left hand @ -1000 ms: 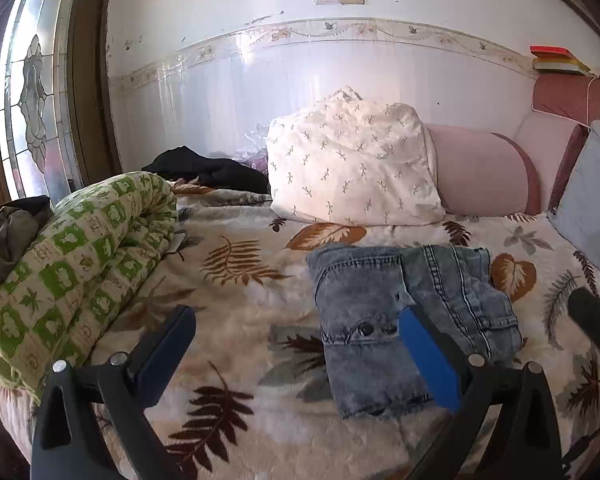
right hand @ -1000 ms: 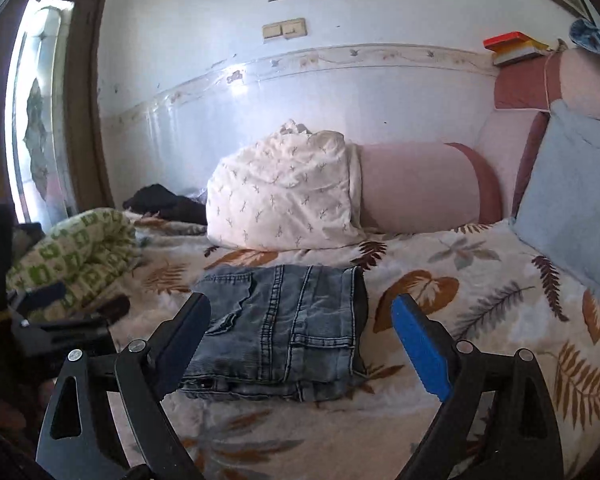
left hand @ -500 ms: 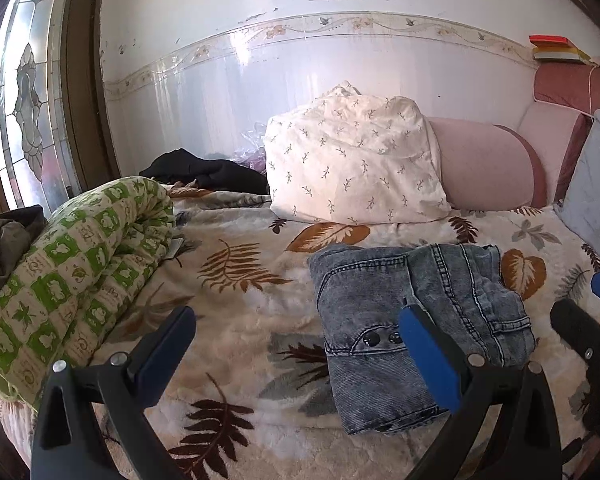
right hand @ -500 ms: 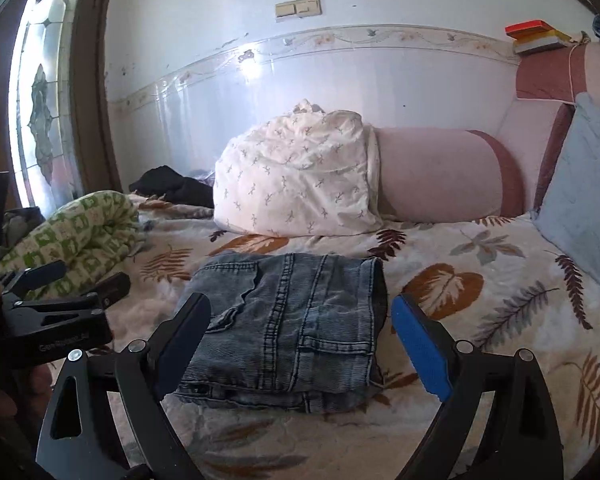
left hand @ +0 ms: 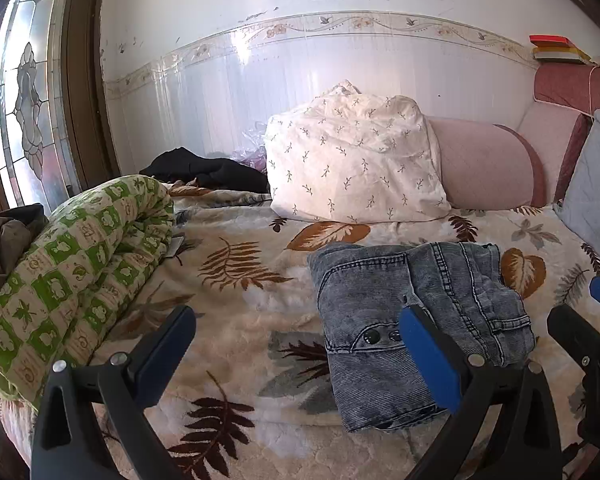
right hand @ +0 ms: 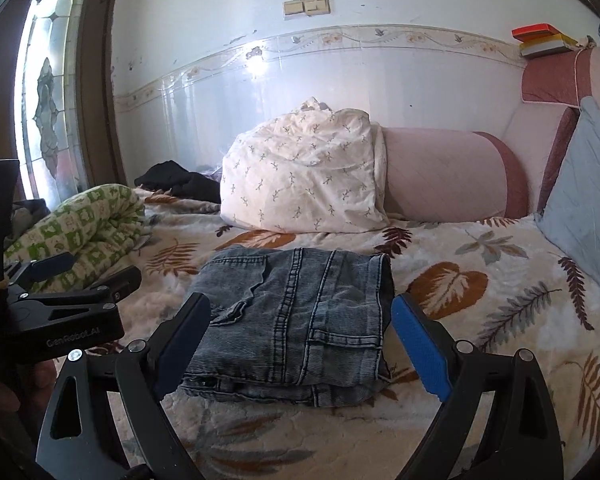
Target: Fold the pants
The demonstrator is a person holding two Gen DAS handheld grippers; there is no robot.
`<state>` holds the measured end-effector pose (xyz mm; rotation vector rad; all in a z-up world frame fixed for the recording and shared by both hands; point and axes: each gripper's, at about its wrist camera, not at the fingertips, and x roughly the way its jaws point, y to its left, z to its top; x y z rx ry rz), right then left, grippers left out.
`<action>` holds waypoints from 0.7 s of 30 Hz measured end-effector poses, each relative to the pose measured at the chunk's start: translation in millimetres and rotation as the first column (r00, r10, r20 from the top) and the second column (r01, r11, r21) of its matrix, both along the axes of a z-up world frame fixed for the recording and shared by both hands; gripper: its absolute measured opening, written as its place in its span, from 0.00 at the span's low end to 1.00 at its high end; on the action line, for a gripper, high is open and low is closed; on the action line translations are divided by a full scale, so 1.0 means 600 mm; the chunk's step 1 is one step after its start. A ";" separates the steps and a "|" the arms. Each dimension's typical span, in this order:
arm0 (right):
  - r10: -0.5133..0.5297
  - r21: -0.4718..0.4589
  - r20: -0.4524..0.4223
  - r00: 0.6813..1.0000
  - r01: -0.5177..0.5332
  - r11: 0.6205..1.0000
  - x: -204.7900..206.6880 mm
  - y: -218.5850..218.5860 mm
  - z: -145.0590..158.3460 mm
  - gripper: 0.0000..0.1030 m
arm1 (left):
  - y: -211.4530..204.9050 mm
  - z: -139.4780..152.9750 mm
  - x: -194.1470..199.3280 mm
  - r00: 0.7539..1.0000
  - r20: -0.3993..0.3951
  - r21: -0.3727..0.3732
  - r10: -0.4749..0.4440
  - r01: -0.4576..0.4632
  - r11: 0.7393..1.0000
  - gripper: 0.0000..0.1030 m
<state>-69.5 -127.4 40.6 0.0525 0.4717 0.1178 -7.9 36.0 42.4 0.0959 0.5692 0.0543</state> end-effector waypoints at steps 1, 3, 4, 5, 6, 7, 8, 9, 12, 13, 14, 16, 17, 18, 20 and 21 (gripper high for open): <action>0.001 0.001 -0.001 1.000 -0.001 1.000 0.001 0.000 0.000 0.90 | 0.000 0.000 0.000 1.000 0.000 -0.001 -0.001 0.001 1.000 1.00; -0.001 0.003 -0.003 1.000 0.001 1.000 0.001 0.000 -0.001 0.90 | 0.000 0.000 0.000 1.000 0.001 -0.001 -0.002 0.002 1.000 1.00; -0.001 0.003 -0.003 1.000 0.001 1.000 0.001 -0.001 -0.001 0.90 | 0.000 0.000 0.000 1.000 0.002 -0.001 -0.003 0.003 1.000 1.00; -0.001 0.002 -0.003 1.000 0.001 1.000 0.001 -0.001 -0.001 0.90 | -0.001 0.001 -0.001 1.000 0.002 0.000 -0.003 0.003 1.000 1.00; 0.000 0.001 -0.003 1.000 0.000 1.000 0.001 -0.002 -0.001 0.90 | -0.001 0.001 -0.001 1.000 0.002 -0.001 -0.003 0.003 1.000 1.00; 0.000 0.002 -0.003 1.000 0.000 1.000 0.001 -0.002 -0.001 0.90 | -0.001 0.001 -0.001 1.000 0.002 -0.002 -0.005 0.005 1.000 1.00; 0.000 0.002 -0.003 1.000 0.000 1.000 0.001 -0.002 -0.001 0.90 | -0.002 0.001 -0.002 1.000 0.002 -0.001 -0.005 0.005 1.000 1.00; 0.000 0.001 -0.003 1.000 0.000 1.000 0.001 -0.002 -0.001 0.90 | -0.003 0.001 -0.002 1.000 0.004 0.000 -0.006 0.006 1.000 1.00; 0.000 -0.002 -0.002 1.000 0.000 1.000 0.001 -0.002 -0.001 0.90 | -0.004 0.002 -0.003 1.000 0.003 0.001 -0.009 0.009 1.000 1.00; 0.000 -0.001 -0.001 1.000 0.000 1.000 0.001 -0.002 -0.001 0.90 | -0.005 0.002 -0.003 1.000 0.003 0.001 -0.009 0.009 1.000 1.00; 0.000 0.000 -0.001 1.000 0.000 1.000 0.001 -0.003 -0.001 0.90 | -0.005 0.002 -0.003 1.000 0.004 0.000 -0.009 0.009 1.000 1.00; -0.002 0.001 -0.001 1.000 0.002 1.000 0.002 -0.004 -0.001 0.90 | -0.006 0.002 -0.003 1.000 0.002 0.002 -0.007 0.007 1.000 1.00; -0.003 0.001 -0.002 1.000 0.003 1.000 0.003 -0.004 -0.001 0.90 | -0.006 0.002 -0.004 1.000 0.003 0.001 -0.007 0.007 1.000 1.00; -0.004 0.004 -0.004 1.000 0.004 1.000 0.004 -0.004 -0.001 0.90 | -0.006 0.002 -0.004 1.000 0.001 -0.001 -0.009 0.009 1.000 1.00; -0.006 0.006 -0.005 1.000 0.007 1.000 0.004 -0.005 -0.001 0.90 | -0.008 0.001 -0.005 1.000 -0.002 0.002 -0.011 0.011 1.000 1.00; -0.006 0.005 -0.005 1.000 0.006 1.000 0.004 -0.005 -0.001 0.90 | -0.009 0.000 -0.005 1.000 -0.002 0.004 -0.012 0.012 1.000 1.00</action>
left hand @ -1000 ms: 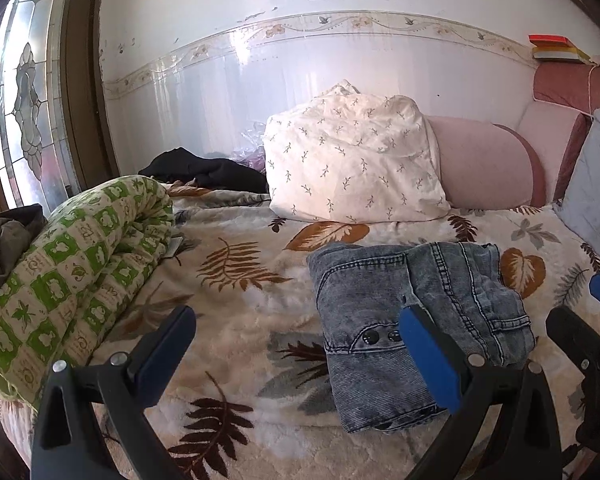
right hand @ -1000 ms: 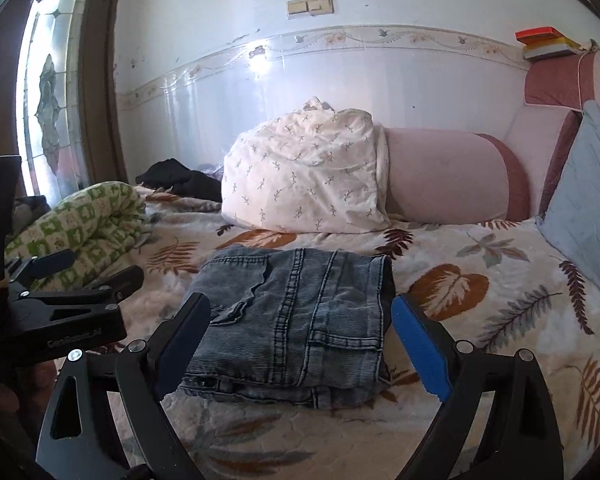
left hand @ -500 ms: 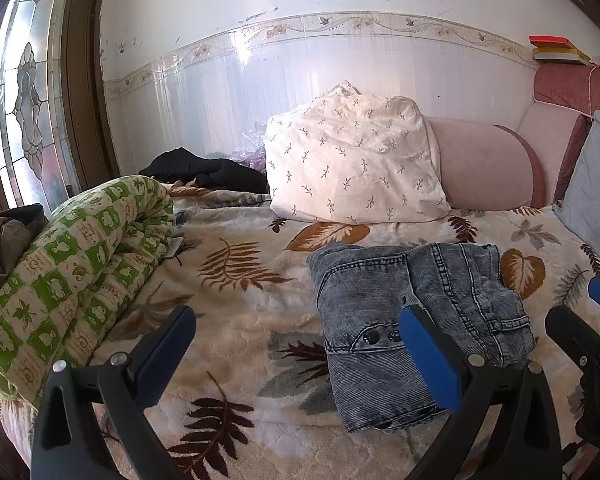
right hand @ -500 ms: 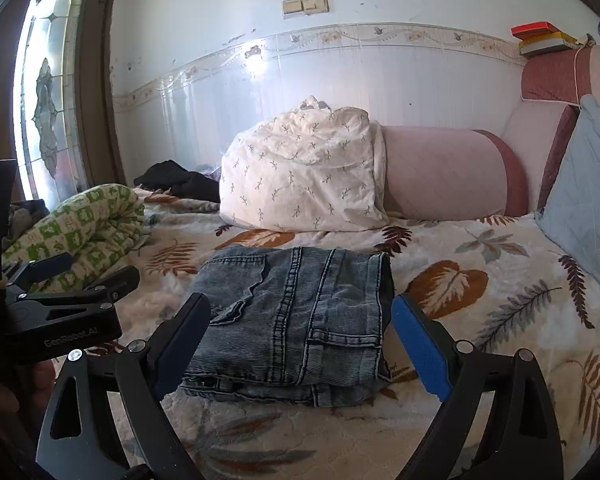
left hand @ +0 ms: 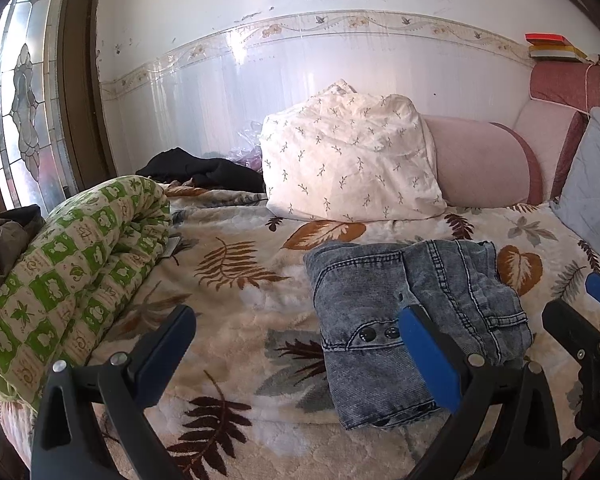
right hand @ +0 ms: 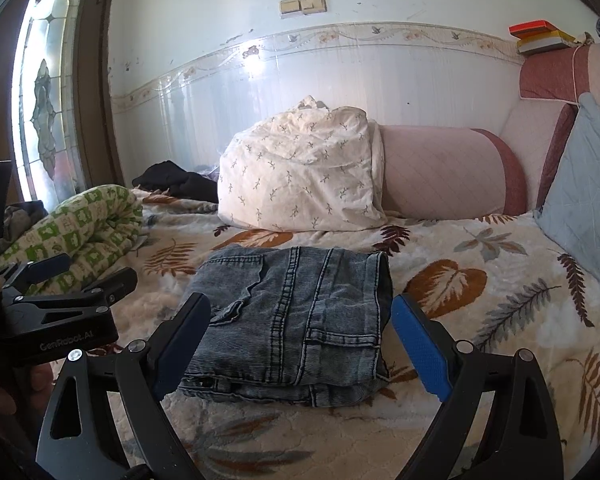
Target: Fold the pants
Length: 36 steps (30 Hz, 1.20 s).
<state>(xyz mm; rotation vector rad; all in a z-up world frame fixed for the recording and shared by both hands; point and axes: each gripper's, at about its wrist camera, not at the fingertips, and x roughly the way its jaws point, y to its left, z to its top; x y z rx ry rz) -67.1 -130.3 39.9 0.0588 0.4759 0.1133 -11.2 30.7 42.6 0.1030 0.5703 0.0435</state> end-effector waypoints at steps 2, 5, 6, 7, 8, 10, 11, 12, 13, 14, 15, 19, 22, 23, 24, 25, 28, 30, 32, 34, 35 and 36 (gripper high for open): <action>-0.002 0.000 -0.001 1.000 0.002 1.000 0.000 0.001 0.000 0.90 | -0.001 -0.001 0.000 1.000 -0.003 0.001 -0.003 0.003 1.000 1.00; -0.003 0.001 -0.005 1.000 0.003 1.000 0.001 0.000 -0.001 0.90 | -0.002 -0.004 0.002 1.000 -0.010 0.004 -0.005 0.006 1.000 1.00; -0.004 0.002 -0.006 1.000 0.004 1.000 0.001 -0.001 -0.001 0.90 | -0.001 -0.005 0.003 1.000 -0.015 0.004 -0.007 0.007 1.000 1.00; -0.003 0.005 -0.007 1.000 0.003 1.000 0.001 -0.002 -0.001 0.90 | -0.001 -0.007 0.004 1.000 -0.021 0.005 -0.008 0.008 1.000 1.00; -0.003 0.005 -0.008 1.000 0.003 1.000 0.002 -0.002 -0.002 0.90 | -0.001 -0.008 0.004 1.000 -0.025 0.006 -0.009 0.009 1.000 1.00; -0.007 0.005 -0.009 1.000 0.007 1.000 0.001 -0.003 -0.003 0.90 | -0.001 -0.010 0.006 0.999 -0.030 0.008 -0.014 0.014 1.000 1.00; -0.008 0.005 -0.011 1.000 0.008 1.000 0.001 -0.002 -0.004 0.90 | -0.001 -0.010 0.006 0.999 -0.030 0.009 -0.015 0.015 1.000 1.00; -0.010 0.003 -0.014 1.000 0.010 1.000 0.003 -0.003 -0.005 0.90 | -0.001 -0.011 0.006 0.999 -0.030 0.010 -0.015 0.016 1.000 1.00; -0.013 0.003 -0.015 1.000 0.013 1.000 0.002 -0.003 -0.005 0.90 | -0.001 -0.011 0.006 0.999 -0.031 0.009 -0.016 0.017 1.000 1.00; -0.014 0.003 -0.016 1.000 0.014 1.000 0.003 -0.003 -0.006 0.90 | 0.000 -0.012 0.007 0.999 -0.033 0.008 -0.019 0.019 1.000 1.00; -0.016 0.005 -0.016 1.000 0.016 1.000 0.003 -0.004 -0.006 0.90 | 0.001 -0.012 0.008 0.999 -0.036 0.006 -0.021 0.021 1.000 1.00; -0.021 0.004 -0.022 1.000 0.021 1.000 0.003 -0.004 -0.008 0.90 | 0.006 -0.015 0.011 0.998 -0.049 -0.003 -0.025 0.025 1.000 1.00; -0.023 0.008 -0.025 0.999 0.023 1.000 0.003 -0.006 -0.008 0.90 | 0.007 -0.015 0.011 0.998 -0.051 -0.007 -0.027 0.027 1.000 1.00; -0.024 0.007 -0.025 0.999 0.024 1.000 0.003 -0.006 -0.008 0.90 | 0.007 -0.015 0.012 0.998 -0.051 -0.006 -0.029 0.029 1.000 1.00; -0.024 0.007 -0.026 0.999 0.024 1.000 0.004 -0.006 -0.009 0.90 | 0.006 -0.015 0.011 0.998 -0.051 -0.006 -0.028 0.027 1.000 1.00; -0.024 0.008 -0.028 0.999 0.024 1.000 0.004 -0.006 -0.009 0.90 | 0.006 -0.015 0.011 0.998 -0.052 -0.007 -0.029 0.028 1.000 1.00; -0.025 0.009 -0.031 0.999 0.025 1.000 0.004 -0.007 -0.009 0.90 | 0.006 -0.016 0.012 0.998 -0.056 -0.009 -0.035 0.035 0.999 1.00; -0.026 0.011 -0.033 0.999 0.026 1.000 0.005 -0.008 -0.010 0.90 | 0.006 -0.016 0.012 0.998 -0.058 -0.008 -0.040 0.039 0.999 1.00; -0.026 0.012 -0.035 0.999 0.027 1.000 0.005 -0.008 -0.011 0.90 | 0.006 -0.016 0.013 0.997 -0.059 -0.008 -0.041 0.040 0.999 1.00; -0.027 0.011 -0.035 0.999 0.027 1.000 0.005 -0.008 -0.011 0.90 | 0.006 -0.016 0.013 0.997 -0.059 -0.009 -0.044 0.043 0.999 1.00; -0.027 0.012 -0.035 0.999 0.028 1.000 0.005 -0.008 -0.011 0.90 | 0.006 -0.017 0.012 0.997 -0.058 -0.007 -0.043 0.043 0.999 1.00; -0.027 0.011 -0.035 0.999 0.027 1.000 0.005 -0.008 -0.011 0.90 | 0.006 -0.017 0.012 0.997 -0.057 -0.006 -0.044 0.043 0.999 1.00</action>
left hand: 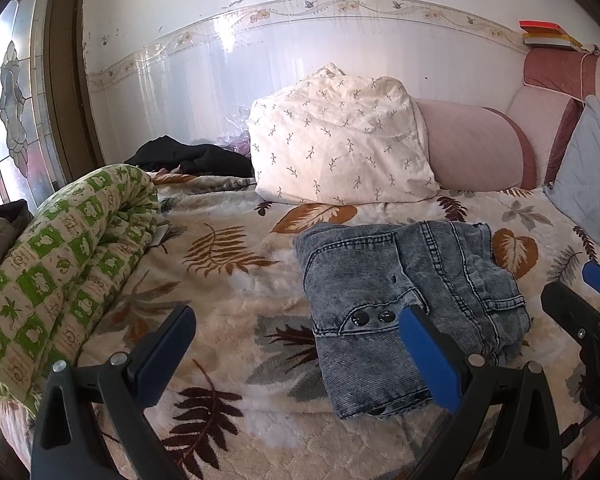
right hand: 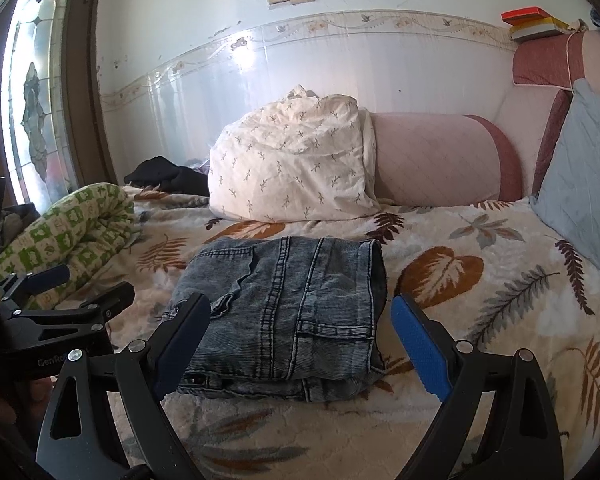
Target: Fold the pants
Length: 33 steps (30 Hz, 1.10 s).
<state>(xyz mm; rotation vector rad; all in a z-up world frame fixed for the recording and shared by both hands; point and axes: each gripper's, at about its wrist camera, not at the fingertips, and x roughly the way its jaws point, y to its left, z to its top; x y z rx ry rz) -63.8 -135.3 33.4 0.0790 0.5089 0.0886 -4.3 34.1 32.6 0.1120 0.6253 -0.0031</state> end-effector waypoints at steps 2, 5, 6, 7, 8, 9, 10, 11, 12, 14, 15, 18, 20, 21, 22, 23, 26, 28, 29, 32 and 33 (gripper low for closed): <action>0.000 -0.001 0.000 1.000 0.000 1.000 0.000 0.000 0.000 0.90 | 0.000 0.000 0.000 1.000 -0.002 -0.002 -0.002 0.002 1.000 1.00; 0.000 -0.001 0.000 1.000 0.000 1.000 0.000 -0.001 -0.001 0.90 | 0.000 0.000 -0.001 1.000 -0.001 -0.001 -0.002 0.002 1.000 1.00; -0.001 -0.001 -0.001 1.000 0.001 1.000 0.000 -0.001 -0.001 0.90 | -0.001 0.000 -0.001 1.000 -0.001 0.000 0.000 0.000 1.000 1.00; -0.001 0.000 0.000 1.000 0.001 1.000 0.000 -0.001 0.000 0.90 | 0.000 0.000 -0.001 1.000 -0.001 0.000 -0.001 0.001 1.000 1.00; 0.000 0.000 0.000 1.000 0.000 1.000 0.000 -0.001 0.000 0.90 | 0.000 0.000 -0.001 1.000 -0.002 -0.001 -0.003 0.003 1.000 1.00; 0.000 -0.001 0.000 1.000 0.000 1.000 0.000 -0.001 -0.001 0.90 | -0.001 0.000 -0.001 1.000 -0.001 0.000 -0.001 0.001 1.000 1.00; 0.000 -0.002 -0.001 1.000 0.000 1.000 0.000 -0.001 0.000 0.90 | -0.001 0.000 -0.001 1.000 0.000 0.001 0.001 -0.001 1.000 1.00; 0.000 -0.001 -0.001 1.000 0.000 1.000 0.000 -0.001 0.000 0.90 | -0.001 0.000 -0.001 1.000 0.000 0.000 0.000 0.000 1.000 1.00; 0.000 0.000 -0.001 1.000 0.000 1.000 0.000 -0.001 0.000 0.90 | -0.001 0.000 -0.001 1.000 -0.001 -0.001 -0.002 0.002 1.000 1.00; -0.001 0.000 0.000 1.000 0.001 1.000 0.000 0.000 0.000 0.90 | 0.000 0.000 -0.001 1.000 -0.001 -0.001 -0.002 0.002 1.000 1.00; -0.001 -0.001 0.000 1.000 0.001 1.000 0.000 -0.001 0.000 0.90 | 0.000 0.000 -0.001 1.000 -0.001 -0.001 -0.002 0.002 1.000 1.00; -0.001 -0.001 -0.001 1.000 0.001 1.000 0.000 0.000 0.000 0.90 | -0.001 0.000 -0.001 1.000 -0.002 0.001 -0.002 0.002 1.000 1.00; -0.001 -0.001 0.000 1.000 0.001 1.000 0.000 0.000 0.000 0.90 | -0.001 0.000 -0.001 1.000 -0.003 0.001 -0.005 0.005 1.000 1.00; -0.001 -0.001 -0.001 1.000 0.001 1.000 0.000 0.000 0.000 0.90 | -0.001 0.000 -0.001 1.000 -0.003 0.002 -0.005 0.005 1.000 1.00; -0.001 -0.001 -0.002 1.000 0.001 1.000 0.000 0.000 0.000 0.90 | 0.000 0.000 -0.001 1.000 -0.003 0.001 -0.005 0.005 1.000 1.00; -0.002 -0.001 -0.001 1.000 0.002 1.000 0.000 0.000 0.000 0.90 | 0.000 0.000 -0.001 1.000 -0.004 0.000 -0.007 0.007 1.000 1.00; -0.001 0.000 -0.002 1.000 0.001 1.000 0.000 -0.001 0.000 0.90 | 0.000 0.000 -0.001 1.000 -0.001 0.002 -0.004 0.004 1.000 1.00; 0.000 -0.001 -0.001 1.000 0.000 1.000 0.000 -0.001 0.000 0.90 | 0.000 0.000 -0.001 1.000 -0.002 0.002 -0.005 0.005 1.000 1.00; 0.000 -0.001 -0.001 1.000 0.000 1.000 0.001 -0.001 0.000 0.90 | 0.000 0.000 -0.001 1.000 -0.002 0.002 -0.005 0.005 1.000 1.00; -0.001 -0.001 -0.002 1.000 0.001 1.000 0.001 0.000 0.000 0.90 | -0.001 0.000 -0.001 1.000 -0.001 0.003 -0.004 0.004 1.000 1.00; -0.001 -0.001 -0.003 1.000 0.001 1.000 0.000 -0.001 0.000 0.90 | -0.001 0.000 -0.001 1.000 -0.002 0.002 -0.005 0.005 1.000 1.00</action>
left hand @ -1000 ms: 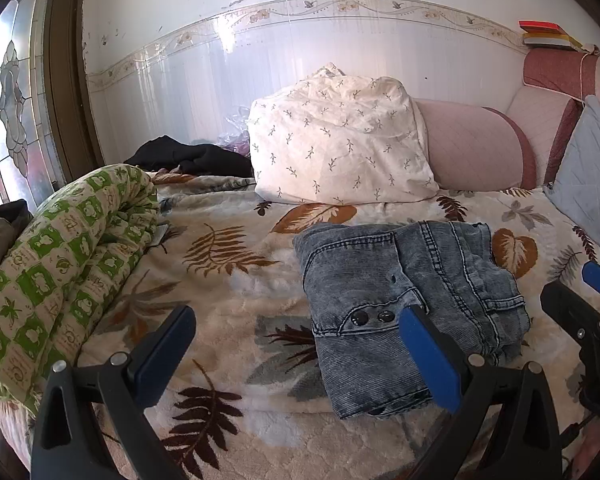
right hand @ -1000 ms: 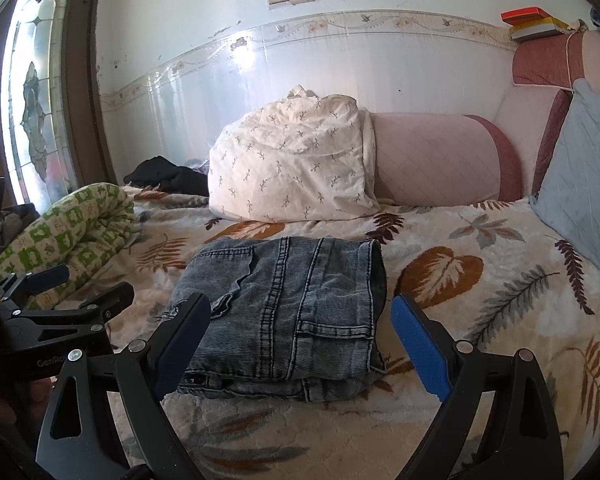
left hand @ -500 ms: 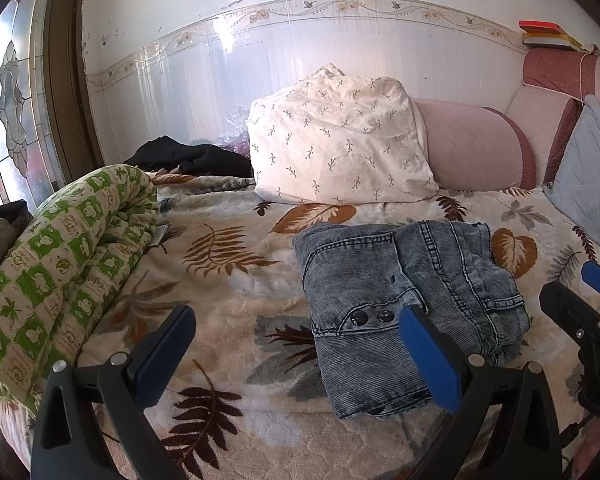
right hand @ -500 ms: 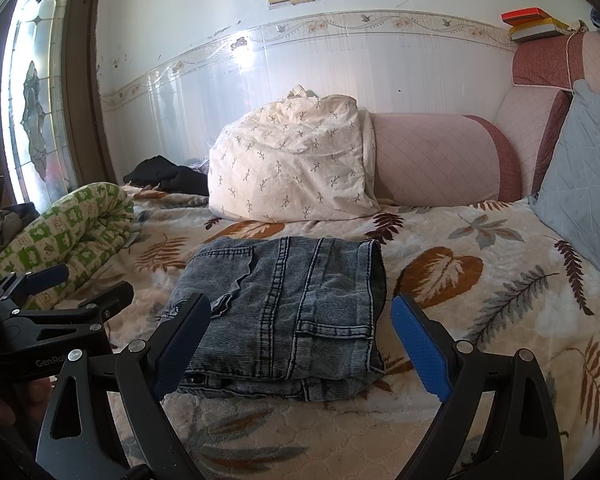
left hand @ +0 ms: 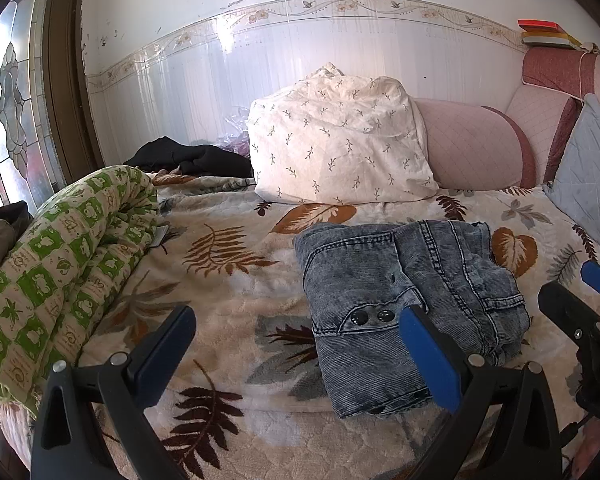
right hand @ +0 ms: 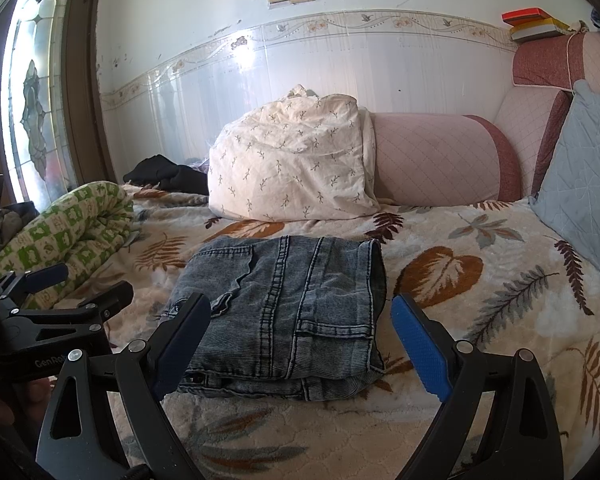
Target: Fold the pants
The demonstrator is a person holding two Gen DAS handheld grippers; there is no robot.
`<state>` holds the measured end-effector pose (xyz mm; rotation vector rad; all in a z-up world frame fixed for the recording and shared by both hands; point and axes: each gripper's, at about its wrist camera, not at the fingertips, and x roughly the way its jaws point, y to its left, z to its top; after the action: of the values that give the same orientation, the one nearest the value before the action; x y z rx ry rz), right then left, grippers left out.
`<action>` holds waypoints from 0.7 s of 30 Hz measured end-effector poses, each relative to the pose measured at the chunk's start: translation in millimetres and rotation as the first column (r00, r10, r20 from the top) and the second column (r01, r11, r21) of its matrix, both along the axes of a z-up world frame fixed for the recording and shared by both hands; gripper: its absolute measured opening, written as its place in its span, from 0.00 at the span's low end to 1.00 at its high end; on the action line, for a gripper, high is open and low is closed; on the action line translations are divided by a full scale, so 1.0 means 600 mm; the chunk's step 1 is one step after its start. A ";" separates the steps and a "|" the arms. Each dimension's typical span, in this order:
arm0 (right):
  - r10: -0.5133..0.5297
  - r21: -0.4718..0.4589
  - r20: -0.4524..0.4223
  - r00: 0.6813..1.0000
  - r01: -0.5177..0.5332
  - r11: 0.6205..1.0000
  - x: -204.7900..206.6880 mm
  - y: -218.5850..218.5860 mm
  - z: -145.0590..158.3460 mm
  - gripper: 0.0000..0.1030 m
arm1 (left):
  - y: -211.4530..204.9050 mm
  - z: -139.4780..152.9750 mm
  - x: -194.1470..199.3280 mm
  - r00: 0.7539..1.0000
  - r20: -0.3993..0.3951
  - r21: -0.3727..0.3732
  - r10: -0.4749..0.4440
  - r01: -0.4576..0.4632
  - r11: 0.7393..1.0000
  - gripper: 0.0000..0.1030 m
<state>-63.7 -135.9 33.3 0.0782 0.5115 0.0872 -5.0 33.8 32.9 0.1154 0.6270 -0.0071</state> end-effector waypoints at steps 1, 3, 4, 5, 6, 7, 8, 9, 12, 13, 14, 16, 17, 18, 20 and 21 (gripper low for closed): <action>0.000 0.000 0.000 1.000 0.000 1.000 0.000 0.000 -0.001 0.90 | 0.000 0.000 0.000 1.000 -0.001 -0.001 -0.001 0.001 1.000 1.00; -0.001 0.001 0.000 1.000 0.001 1.000 0.000 0.000 -0.001 0.90 | -0.001 0.000 0.000 1.000 0.001 0.001 0.002 -0.002 1.000 1.00; -0.001 0.000 -0.001 1.000 0.001 1.000 0.000 -0.001 -0.002 0.90 | -0.001 -0.001 0.000 1.000 0.001 0.001 0.000 0.000 1.000 1.00; -0.002 -0.001 -0.002 1.000 0.002 1.000 0.000 -0.001 -0.003 0.90 | -0.001 -0.001 0.000 1.000 0.000 0.002 0.001 -0.001 1.000 1.00; -0.003 -0.001 -0.003 1.000 0.003 1.000 0.000 -0.002 -0.004 0.90 | -0.001 -0.001 0.000 1.000 0.000 0.001 0.001 -0.001 1.000 1.00; -0.003 0.001 -0.005 1.000 0.003 1.000 0.000 -0.003 -0.004 0.90 | 0.000 0.000 0.000 1.000 0.000 0.002 0.000 0.000 1.000 1.00; -0.003 0.002 -0.005 1.000 0.003 1.000 0.000 -0.004 -0.005 0.90 | -0.001 0.000 0.000 1.000 0.000 0.002 0.000 0.000 1.000 1.00; -0.004 0.002 -0.004 1.000 0.004 1.000 0.000 -0.004 -0.005 0.90 | -0.001 0.000 0.000 1.000 0.001 0.003 0.001 -0.002 1.000 1.00; -0.003 -0.001 -0.005 1.000 0.003 1.000 0.000 -0.005 -0.004 0.90 | -0.001 0.000 0.000 1.000 -0.001 0.001 -0.001 0.001 1.000 1.00; -0.003 -0.001 -0.005 1.000 0.003 1.000 0.000 -0.005 -0.005 0.90 | -0.001 0.000 0.000 1.000 0.000 0.002 0.000 0.000 1.000 1.00; -0.003 -0.001 -0.005 1.000 0.003 1.000 0.000 -0.005 -0.005 0.90 | -0.001 0.000 0.000 1.000 0.000 0.002 -0.001 0.001 1.000 1.00; -0.002 -0.001 -0.006 1.000 0.002 1.000 0.000 -0.005 -0.005 0.90 | -0.001 -0.001 0.000 1.000 -0.001 0.002 -0.001 0.001 1.000 1.00; -0.003 -0.001 -0.007 1.000 0.003 1.000 0.000 -0.005 -0.004 0.90 | -0.001 -0.001 0.000 1.000 -0.001 0.002 -0.001 0.001 1.000 1.00; -0.002 -0.001 -0.006 1.000 0.002 1.000 0.000 -0.005 -0.004 0.90 | -0.001 -0.001 0.000 1.000 -0.001 0.001 -0.002 0.002 1.000 1.00; -0.002 -0.001 -0.007 1.000 0.002 1.000 0.000 -0.005 -0.005 0.90 | -0.001 0.000 0.000 1.000 -0.001 0.003 -0.002 0.003 1.000 1.00; -0.002 -0.001 -0.007 1.000 0.002 1.000 0.000 -0.005 -0.004 0.90 | -0.001 0.000 0.001 1.000 -0.001 0.001 -0.004 0.004 1.000 1.00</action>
<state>-63.4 -138.8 30.7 0.0778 0.5184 0.0848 -4.7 33.4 32.6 0.1176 0.6281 -0.0106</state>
